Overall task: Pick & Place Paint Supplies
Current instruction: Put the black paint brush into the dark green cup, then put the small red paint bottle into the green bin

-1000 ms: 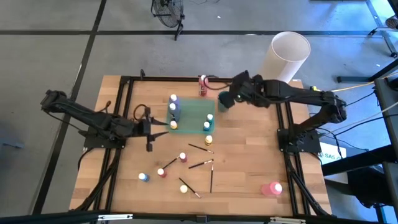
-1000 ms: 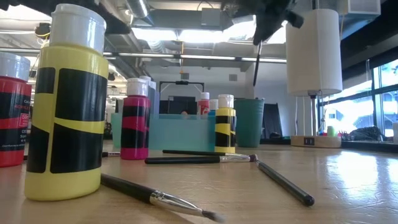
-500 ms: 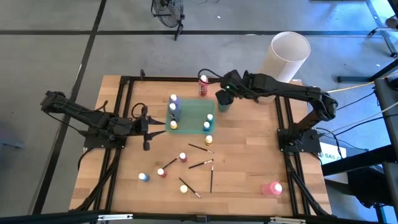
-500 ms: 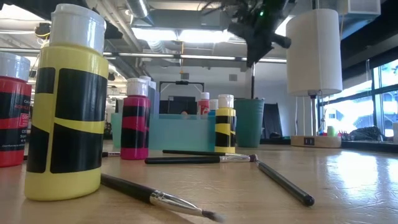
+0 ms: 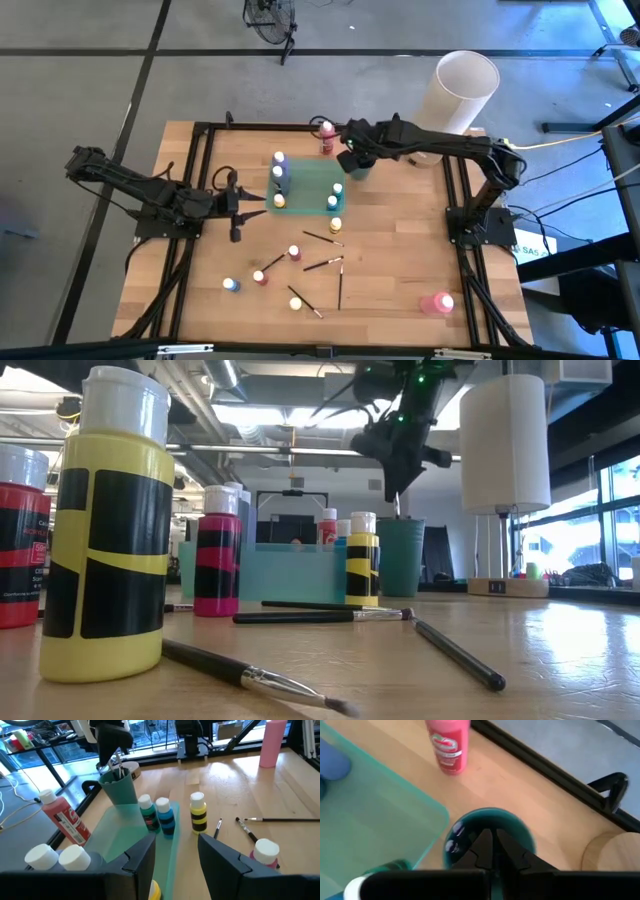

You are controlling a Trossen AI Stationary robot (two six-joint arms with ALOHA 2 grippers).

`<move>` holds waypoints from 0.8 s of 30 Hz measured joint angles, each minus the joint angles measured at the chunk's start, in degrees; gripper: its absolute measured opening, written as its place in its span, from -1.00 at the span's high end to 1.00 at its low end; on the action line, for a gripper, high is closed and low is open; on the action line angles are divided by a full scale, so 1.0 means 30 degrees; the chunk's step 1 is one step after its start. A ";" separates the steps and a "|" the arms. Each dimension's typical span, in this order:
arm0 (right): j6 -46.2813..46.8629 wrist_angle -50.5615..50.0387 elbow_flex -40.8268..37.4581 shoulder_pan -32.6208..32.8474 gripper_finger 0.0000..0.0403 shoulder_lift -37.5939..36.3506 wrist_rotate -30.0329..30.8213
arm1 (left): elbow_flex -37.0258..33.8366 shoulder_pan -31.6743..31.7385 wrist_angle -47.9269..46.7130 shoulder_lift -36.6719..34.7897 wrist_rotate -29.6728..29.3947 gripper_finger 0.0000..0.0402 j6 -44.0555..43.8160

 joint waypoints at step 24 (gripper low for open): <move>0.0051 0.0073 0.0000 -0.0189 0.43 0.1100 -0.0990 | 0.0000 -0.0001 -0.0539 0.0000 0.0049 0.29 -0.0160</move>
